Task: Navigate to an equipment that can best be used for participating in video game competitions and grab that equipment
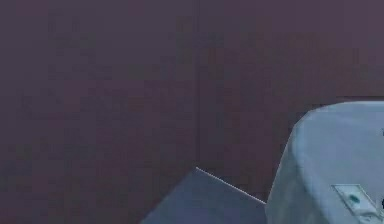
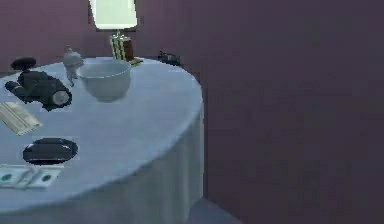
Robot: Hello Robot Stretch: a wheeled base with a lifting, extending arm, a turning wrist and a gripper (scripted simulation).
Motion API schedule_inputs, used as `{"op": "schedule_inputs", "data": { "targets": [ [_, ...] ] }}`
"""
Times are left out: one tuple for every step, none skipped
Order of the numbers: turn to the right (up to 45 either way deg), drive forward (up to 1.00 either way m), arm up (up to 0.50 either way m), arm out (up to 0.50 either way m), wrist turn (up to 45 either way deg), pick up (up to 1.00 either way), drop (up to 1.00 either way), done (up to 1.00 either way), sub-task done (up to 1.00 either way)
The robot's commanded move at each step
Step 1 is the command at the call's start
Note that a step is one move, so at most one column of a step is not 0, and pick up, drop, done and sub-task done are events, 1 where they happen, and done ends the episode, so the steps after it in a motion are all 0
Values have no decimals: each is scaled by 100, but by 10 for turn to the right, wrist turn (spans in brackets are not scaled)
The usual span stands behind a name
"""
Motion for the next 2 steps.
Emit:
{"op": "schedule_inputs", "data": {
  "targets": [
    [450,0,0,0,0,0,0,0,0],
    [450,0,0,0,0,0,0,0,0]
  ]
}}
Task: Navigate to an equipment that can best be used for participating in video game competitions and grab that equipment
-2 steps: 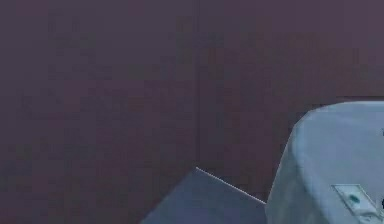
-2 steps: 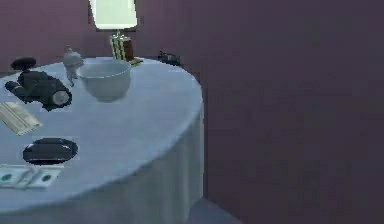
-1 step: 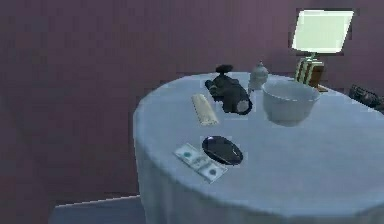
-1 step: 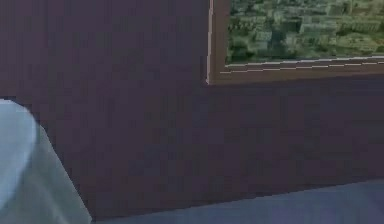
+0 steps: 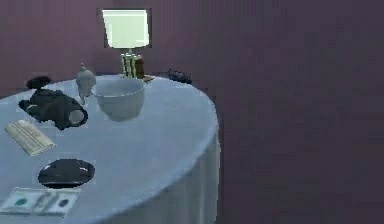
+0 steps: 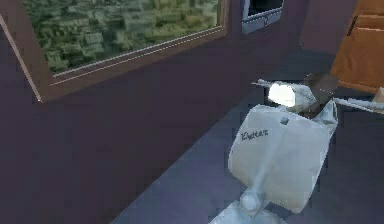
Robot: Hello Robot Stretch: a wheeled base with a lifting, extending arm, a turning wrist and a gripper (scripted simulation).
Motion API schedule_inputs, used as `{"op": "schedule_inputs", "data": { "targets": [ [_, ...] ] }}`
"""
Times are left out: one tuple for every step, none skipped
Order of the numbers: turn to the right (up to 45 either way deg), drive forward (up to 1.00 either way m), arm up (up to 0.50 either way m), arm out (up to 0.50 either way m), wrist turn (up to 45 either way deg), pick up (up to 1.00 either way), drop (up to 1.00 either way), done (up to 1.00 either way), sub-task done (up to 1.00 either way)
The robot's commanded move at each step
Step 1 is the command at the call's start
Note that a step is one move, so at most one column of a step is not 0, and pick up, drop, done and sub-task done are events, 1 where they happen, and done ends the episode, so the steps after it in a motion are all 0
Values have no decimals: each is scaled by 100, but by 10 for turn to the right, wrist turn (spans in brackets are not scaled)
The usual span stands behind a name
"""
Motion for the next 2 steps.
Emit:
{"op": "schedule_inputs", "data": {
  "targets": [
    [300,0,0,0,0,0,0,0,0],
    [30,0,0,0,0,0,0,0,0]
  ]
}}
